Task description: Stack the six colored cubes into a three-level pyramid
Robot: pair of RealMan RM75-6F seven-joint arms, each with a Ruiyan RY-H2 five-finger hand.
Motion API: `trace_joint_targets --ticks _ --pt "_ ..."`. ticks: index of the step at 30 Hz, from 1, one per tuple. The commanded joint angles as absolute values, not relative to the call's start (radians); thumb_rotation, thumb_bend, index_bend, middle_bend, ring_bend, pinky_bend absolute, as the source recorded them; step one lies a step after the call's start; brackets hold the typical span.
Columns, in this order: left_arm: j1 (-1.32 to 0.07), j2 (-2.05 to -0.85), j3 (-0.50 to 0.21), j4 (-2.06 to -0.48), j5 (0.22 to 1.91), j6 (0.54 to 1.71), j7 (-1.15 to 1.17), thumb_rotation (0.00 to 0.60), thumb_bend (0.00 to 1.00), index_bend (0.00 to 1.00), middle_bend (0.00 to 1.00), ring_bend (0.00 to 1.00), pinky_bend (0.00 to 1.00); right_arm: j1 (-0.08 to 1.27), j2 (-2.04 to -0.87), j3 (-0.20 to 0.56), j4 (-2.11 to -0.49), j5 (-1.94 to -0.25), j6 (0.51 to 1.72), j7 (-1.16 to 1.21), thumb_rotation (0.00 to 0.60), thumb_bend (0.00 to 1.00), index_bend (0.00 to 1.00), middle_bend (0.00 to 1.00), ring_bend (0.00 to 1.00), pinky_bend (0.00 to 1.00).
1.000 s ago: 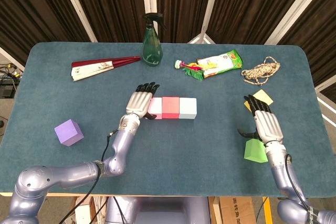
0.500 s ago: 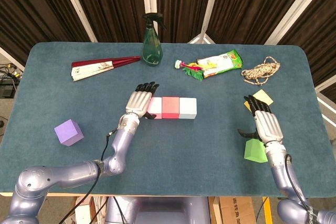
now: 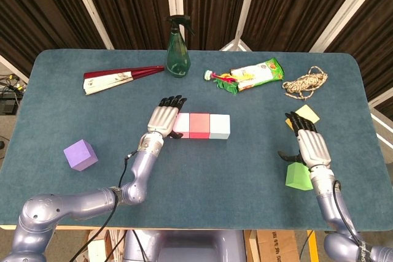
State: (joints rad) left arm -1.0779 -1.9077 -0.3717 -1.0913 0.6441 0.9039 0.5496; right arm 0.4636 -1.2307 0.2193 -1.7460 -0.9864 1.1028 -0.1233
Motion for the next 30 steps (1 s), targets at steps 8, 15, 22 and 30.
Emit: trace_joint_targets --ticks 8,15,22,30 --pt "-1.065 -1.894 -0.368 -1.117 0.642 0.904 0.548 0.6 0.24 0.0 0.0 0.0 0.0 0.464 -1.232 0.218 -1.745 -0.986 1.102 -0.125 0.6 0.26 0.0 0.0 0.0 0.0" --pt "-1.038 -1.843 -0.358 -1.209 0.653 0.941 0.557 0.6 0.24 0.0 0.0 0.0 0.0 0.463 -1.23 0.22 -1.748 -0.988 1.105 -0.123 0.6 0.26 0.0 0.0 0.0 0.0" --pt "-0.98 -1.731 -0.338 -1.358 0.632 1.003 0.59 0.6 0.24 0.0 0.0 0.0 0.0 0.462 -1.225 0.222 -1.753 -0.988 1.105 -0.118 0.6 0.26 0.0 0.0 0.0 0.0" --pt "-0.917 -1.618 -0.319 -1.485 0.627 1.056 0.581 0.6 0.21 0.0 0.0 0.0 0.0 0.461 -1.222 0.221 -1.762 -0.994 1.107 -0.118 0.6 0.26 0.0 0.0 0.0 0.0"
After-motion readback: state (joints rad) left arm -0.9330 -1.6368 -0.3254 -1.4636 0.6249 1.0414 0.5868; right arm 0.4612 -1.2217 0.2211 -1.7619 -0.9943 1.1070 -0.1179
